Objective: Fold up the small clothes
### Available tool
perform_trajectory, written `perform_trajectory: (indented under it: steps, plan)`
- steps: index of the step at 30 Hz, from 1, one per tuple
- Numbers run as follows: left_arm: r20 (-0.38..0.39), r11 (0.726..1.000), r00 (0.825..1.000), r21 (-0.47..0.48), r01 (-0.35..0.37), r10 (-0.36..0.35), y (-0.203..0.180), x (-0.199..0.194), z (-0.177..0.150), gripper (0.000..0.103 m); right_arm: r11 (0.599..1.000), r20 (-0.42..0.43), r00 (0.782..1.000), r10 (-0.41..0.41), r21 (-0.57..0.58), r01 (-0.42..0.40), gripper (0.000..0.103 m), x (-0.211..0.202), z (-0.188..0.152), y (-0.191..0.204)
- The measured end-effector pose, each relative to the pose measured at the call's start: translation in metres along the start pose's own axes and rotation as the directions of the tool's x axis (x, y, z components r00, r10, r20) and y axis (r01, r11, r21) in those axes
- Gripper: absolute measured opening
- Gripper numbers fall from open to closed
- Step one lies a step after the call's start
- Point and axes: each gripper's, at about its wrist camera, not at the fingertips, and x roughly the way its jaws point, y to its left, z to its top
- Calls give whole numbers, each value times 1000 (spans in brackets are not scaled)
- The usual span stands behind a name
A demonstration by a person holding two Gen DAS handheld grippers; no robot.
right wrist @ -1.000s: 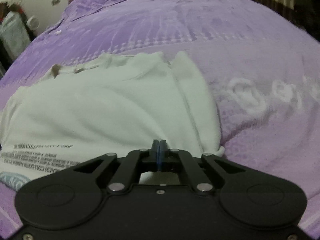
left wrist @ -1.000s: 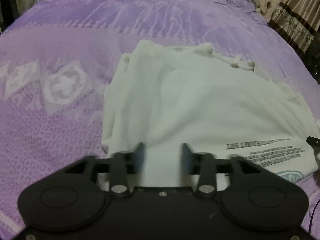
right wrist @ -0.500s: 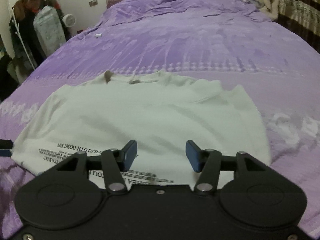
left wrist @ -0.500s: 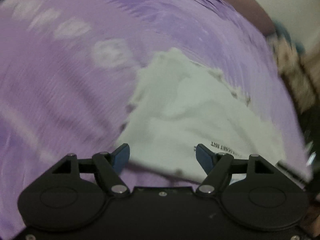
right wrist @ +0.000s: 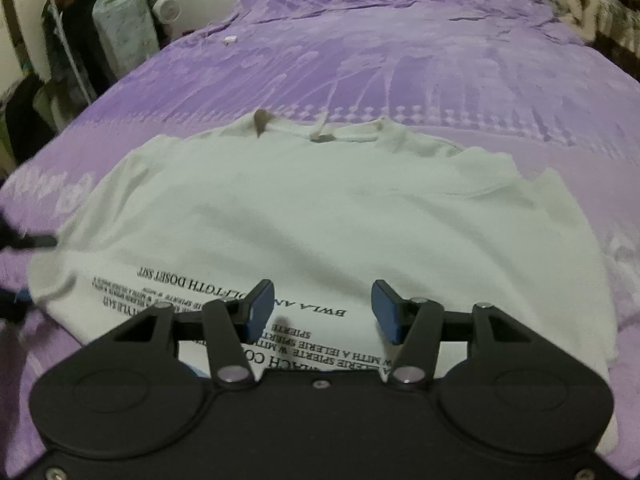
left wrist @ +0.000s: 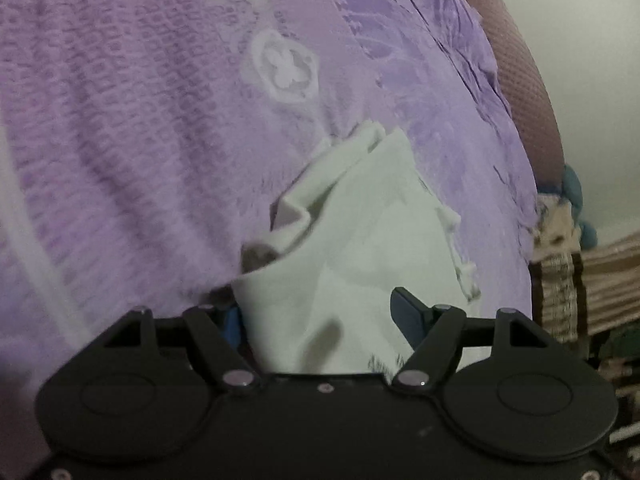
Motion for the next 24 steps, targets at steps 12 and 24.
perform_trajectory:
  steps: [12,24]
  plan:
    - [33,999,999,23,-38,37,9,7,3,16,999,-25,999,-38,9,38,52,22,-20,-4]
    - [148,922,989,383,-59,1,-79,-3,-2,16,988,-59,990,-131,70,135,50,-17,-37,-68]
